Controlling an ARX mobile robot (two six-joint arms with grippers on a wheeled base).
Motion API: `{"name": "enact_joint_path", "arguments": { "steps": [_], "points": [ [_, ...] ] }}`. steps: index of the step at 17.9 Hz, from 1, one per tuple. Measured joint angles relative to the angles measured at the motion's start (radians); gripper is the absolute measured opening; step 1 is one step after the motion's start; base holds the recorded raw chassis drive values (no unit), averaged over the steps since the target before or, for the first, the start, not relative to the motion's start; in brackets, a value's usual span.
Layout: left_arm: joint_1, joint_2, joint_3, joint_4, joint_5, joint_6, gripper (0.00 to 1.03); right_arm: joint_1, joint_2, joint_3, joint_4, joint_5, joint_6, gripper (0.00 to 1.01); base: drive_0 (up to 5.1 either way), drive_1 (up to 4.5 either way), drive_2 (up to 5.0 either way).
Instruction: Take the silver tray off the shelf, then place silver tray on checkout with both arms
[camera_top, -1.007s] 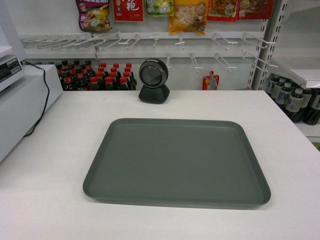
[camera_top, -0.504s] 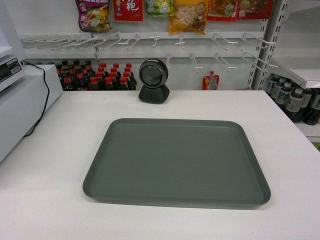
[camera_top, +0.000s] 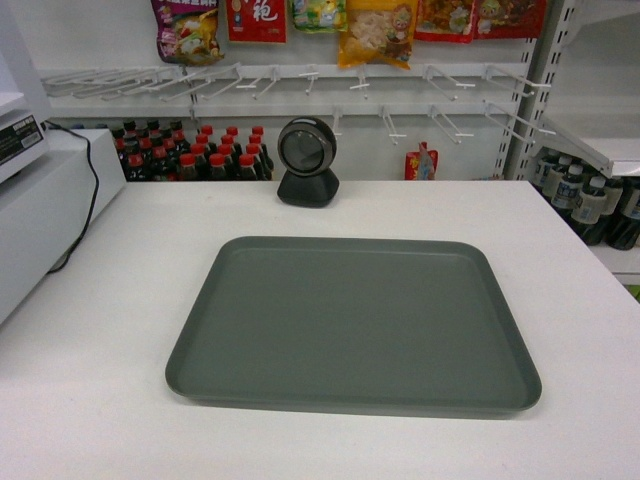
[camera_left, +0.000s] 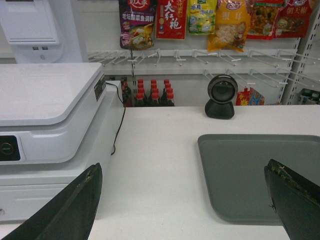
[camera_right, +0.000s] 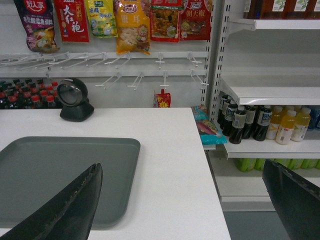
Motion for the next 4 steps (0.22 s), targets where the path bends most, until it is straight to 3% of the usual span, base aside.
{"name": "enact_joint_path", "arguments": {
  "steps": [4],
  "points": [
    [0.000, 0.000, 0.000, 0.000, 0.000, 0.000, 0.98, 0.000, 0.000, 0.000, 0.000, 0.000, 0.000, 0.98, 0.0, 0.00, 0.0]
  ]
}}
